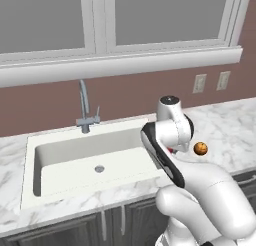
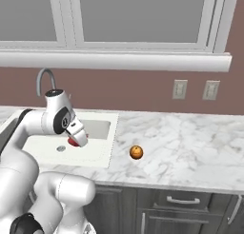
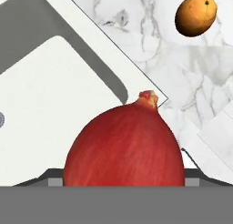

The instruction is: Turn on the sink faucet. Then move the onion from the counter to the sink. Turn off the sink. Move the vegetable from the sink to the pot next to the stove. Finally move the pot to the front left burner.

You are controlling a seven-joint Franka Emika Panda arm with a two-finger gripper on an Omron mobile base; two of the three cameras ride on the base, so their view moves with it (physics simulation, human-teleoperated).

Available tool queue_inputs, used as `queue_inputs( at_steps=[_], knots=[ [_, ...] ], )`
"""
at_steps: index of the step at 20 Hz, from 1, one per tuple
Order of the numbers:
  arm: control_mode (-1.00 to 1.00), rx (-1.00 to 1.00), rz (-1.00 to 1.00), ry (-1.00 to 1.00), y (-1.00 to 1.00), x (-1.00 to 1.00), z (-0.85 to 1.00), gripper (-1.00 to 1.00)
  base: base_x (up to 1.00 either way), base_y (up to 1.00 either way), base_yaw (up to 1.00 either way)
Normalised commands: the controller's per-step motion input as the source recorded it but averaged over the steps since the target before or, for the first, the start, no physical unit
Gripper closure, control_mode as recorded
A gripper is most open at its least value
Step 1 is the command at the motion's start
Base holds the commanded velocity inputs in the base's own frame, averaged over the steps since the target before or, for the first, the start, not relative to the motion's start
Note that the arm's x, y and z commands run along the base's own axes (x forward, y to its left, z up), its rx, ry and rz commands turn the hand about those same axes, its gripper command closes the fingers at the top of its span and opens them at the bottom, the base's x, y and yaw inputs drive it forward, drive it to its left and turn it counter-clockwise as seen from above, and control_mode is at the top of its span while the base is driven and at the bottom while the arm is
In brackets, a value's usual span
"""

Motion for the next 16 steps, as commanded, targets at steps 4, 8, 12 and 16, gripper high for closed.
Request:
queue_inputs(
  at_steps=[4,8,12,16],
  knots=[
    [1.0,0.0,0.0,0.0,0.0,0.0,0.0,1.0,-0.18,-0.01,-0.27],
    [1.0,0.0,0.0,0.0,0.0,0.0,0.0,1.0,-0.09,-0.19,-0.25],
    [1.0,0.0,0.0,0.0,0.0,0.0,0.0,1.0,-0.04,-0.33,-0.25],
    [1.0,0.0,0.0,0.0,0.0,0.0,0.0,1.0,-0.03,-0.43,-0.26]
  ],
)
